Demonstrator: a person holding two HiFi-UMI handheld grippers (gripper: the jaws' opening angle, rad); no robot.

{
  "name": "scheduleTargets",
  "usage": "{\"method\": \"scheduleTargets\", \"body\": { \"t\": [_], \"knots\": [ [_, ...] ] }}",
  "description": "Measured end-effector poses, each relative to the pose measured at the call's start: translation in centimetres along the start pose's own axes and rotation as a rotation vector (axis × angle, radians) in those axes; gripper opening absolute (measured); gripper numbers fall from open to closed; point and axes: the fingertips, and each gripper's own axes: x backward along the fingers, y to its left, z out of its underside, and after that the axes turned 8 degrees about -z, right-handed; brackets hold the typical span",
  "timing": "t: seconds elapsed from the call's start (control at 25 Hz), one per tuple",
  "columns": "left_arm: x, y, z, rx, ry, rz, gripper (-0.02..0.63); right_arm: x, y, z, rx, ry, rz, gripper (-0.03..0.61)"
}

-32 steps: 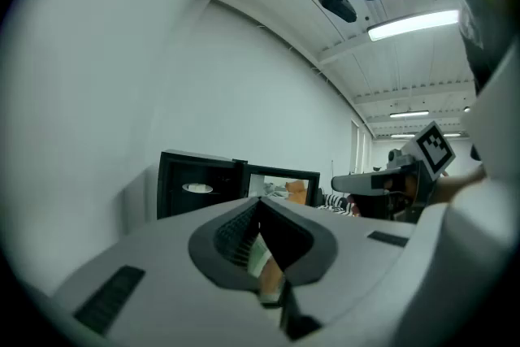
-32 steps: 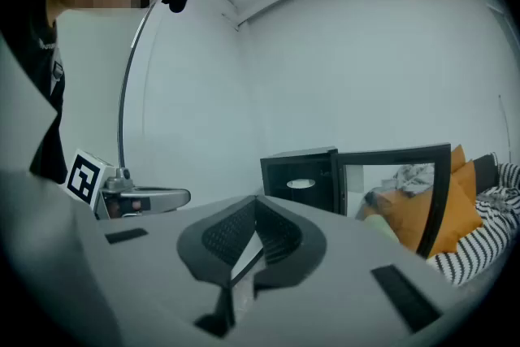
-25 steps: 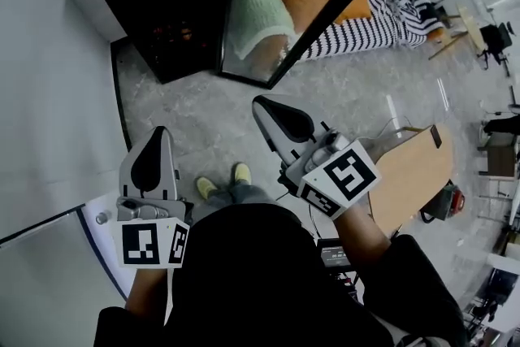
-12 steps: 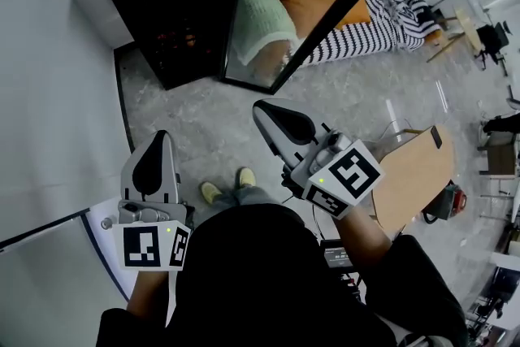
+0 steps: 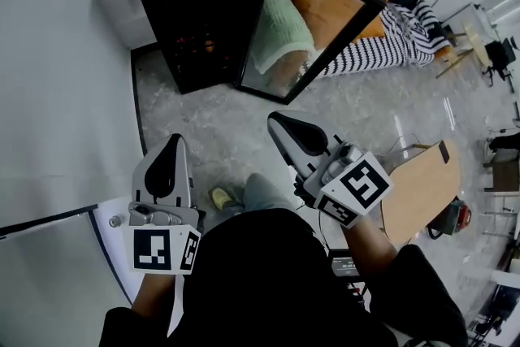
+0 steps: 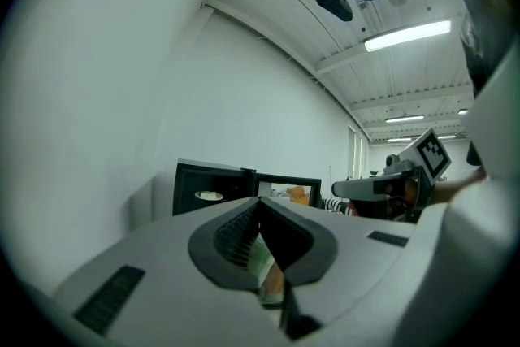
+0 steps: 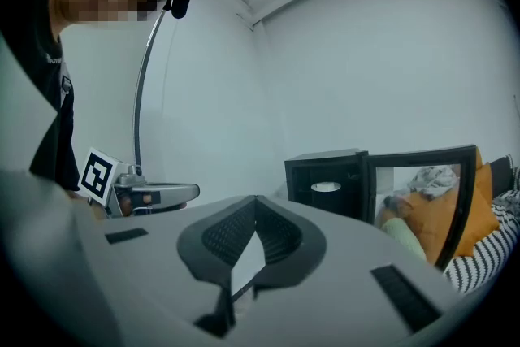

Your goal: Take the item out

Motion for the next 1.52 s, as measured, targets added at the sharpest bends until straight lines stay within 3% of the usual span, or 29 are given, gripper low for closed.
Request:
{"method": "scheduleTargets", "body": {
  "t": [0.56, 0.96, 1.24, 1.52],
  "knots": [
    [2.2, 2.9, -0.1, 0.014, -0.020, -0.056, 0.009, -2.6, 2.3, 0.4, 0.018, 0.011, -0.059, 0.005],
    [0.0, 4.2, -0.8, -0.008, -0.040, -0.048, 0.009, -5.2, 1.6, -0.5, 0.003, -0.041, -0.096, 0.005],
    [-3.7, 5.7, -0.6, -0.011, -0.026, -0.063, 0.008, -7.8, -1.9, 0.6, -0.019, -0.012, -0.099, 0.005],
    [-11.1, 7.2, -1.7, -0.009, 0.007, -0.029, 0.008, -11.9, -7.9, 0.5, -0.065, 0.021, -0.085, 0.005]
  ]
}}
